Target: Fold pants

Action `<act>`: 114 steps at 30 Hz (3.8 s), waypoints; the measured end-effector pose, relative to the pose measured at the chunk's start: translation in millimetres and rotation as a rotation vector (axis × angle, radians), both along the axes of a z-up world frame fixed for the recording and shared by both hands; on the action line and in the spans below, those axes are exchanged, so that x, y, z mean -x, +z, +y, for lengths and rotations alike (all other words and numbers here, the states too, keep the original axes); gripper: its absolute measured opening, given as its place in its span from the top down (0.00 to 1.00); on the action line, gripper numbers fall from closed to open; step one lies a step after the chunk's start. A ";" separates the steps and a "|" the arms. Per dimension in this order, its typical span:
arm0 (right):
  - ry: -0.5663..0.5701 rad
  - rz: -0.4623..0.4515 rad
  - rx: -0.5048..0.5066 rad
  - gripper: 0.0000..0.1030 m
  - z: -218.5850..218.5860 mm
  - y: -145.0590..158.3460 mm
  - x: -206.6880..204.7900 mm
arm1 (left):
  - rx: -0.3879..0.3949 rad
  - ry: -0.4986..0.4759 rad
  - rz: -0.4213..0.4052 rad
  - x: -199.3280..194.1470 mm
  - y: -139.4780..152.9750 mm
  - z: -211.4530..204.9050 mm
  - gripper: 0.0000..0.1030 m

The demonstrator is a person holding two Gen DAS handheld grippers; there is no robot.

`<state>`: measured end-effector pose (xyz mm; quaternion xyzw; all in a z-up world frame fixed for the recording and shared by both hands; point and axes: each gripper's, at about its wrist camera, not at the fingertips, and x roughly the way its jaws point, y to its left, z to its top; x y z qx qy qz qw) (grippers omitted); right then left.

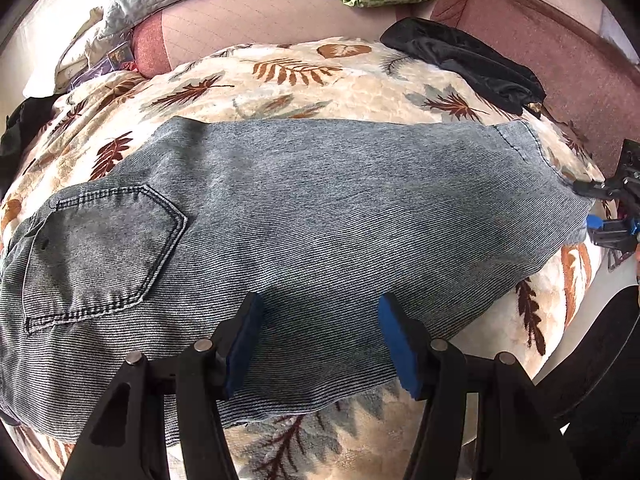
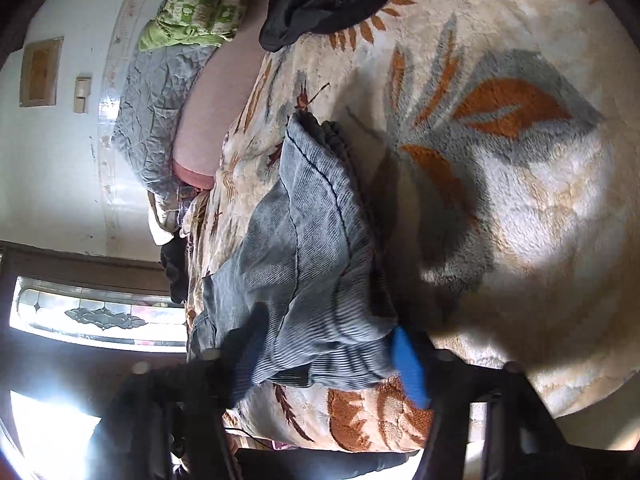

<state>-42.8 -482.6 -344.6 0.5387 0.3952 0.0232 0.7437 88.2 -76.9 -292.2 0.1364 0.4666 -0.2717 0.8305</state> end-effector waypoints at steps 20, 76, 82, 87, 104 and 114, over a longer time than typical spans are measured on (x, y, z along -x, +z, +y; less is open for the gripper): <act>0.025 0.250 0.464 0.70 -2.6 50.3 12.7 | 0.028 -0.026 0.021 4.3 4.2 -3.3 0.41; 0.276 0.062 0.666 0.84 84.1 29.1 -10.4 | -0.015 -0.014 -0.019 13.1 -3.5 -9.3 0.37; 0.172 -0.008 0.649 0.81 62.7 75.9 4.7 | 0.014 0.029 -0.014 21.0 20.9 -13.7 0.37; -0.019 -0.254 0.815 0.81 51.0 175.0 58.3 | 0.145 0.056 -0.195 47.3 105.8 -26.7 0.34; -0.445 -0.804 1.143 0.00 133.3 297.7 183.7 | 0.335 0.267 -0.703 156.1 293.2 -16.1 0.03; -0.363 -0.715 1.173 0.00 162.2 303.5 173.7 | 0.305 0.304 -0.696 160.3 296.3 12.3 0.02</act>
